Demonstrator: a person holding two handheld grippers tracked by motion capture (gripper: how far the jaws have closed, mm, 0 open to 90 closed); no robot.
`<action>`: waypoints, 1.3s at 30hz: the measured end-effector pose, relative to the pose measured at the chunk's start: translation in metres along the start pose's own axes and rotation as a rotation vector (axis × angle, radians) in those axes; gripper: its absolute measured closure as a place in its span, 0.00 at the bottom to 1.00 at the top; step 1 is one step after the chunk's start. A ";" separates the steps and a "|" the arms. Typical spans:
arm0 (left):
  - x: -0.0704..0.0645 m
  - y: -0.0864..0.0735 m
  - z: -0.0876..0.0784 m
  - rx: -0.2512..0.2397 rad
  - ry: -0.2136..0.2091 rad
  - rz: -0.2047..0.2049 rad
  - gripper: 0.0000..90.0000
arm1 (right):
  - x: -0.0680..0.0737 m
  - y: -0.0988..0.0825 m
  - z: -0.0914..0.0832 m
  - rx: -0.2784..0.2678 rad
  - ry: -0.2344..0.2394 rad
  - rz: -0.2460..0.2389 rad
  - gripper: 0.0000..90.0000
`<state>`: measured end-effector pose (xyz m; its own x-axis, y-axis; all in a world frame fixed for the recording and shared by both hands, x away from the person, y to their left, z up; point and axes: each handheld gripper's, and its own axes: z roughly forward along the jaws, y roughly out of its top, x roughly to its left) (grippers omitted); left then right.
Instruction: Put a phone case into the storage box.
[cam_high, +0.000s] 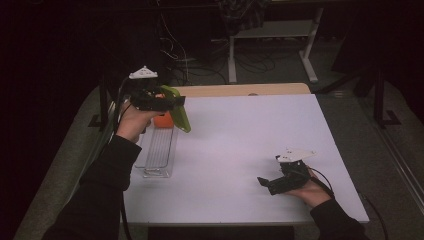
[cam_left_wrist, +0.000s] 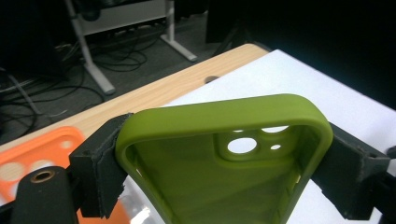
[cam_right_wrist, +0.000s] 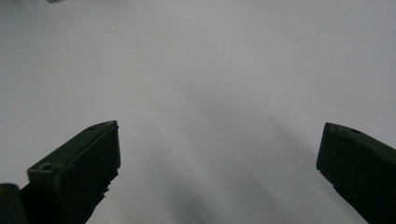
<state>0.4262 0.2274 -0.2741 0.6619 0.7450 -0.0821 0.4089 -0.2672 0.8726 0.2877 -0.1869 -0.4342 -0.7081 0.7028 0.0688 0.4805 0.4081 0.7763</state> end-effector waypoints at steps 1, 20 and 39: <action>0.003 0.001 -0.001 0.004 0.011 0.001 0.15 | 0.000 0.000 -0.001 -0.003 -0.001 0.000 0.00; 0.054 -0.005 0.000 0.035 0.196 -0.038 0.15 | -0.002 0.000 -0.001 0.015 -0.001 0.008 0.00; 0.071 -0.038 0.034 0.152 0.304 -0.086 0.15 | -0.005 0.001 -0.003 0.006 0.000 0.009 0.00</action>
<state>0.4792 0.2699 -0.3298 0.4130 0.9106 0.0149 0.5590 -0.2664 0.7852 0.2899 -0.1916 -0.4320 -0.7037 0.7065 0.0755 0.4899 0.4054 0.7718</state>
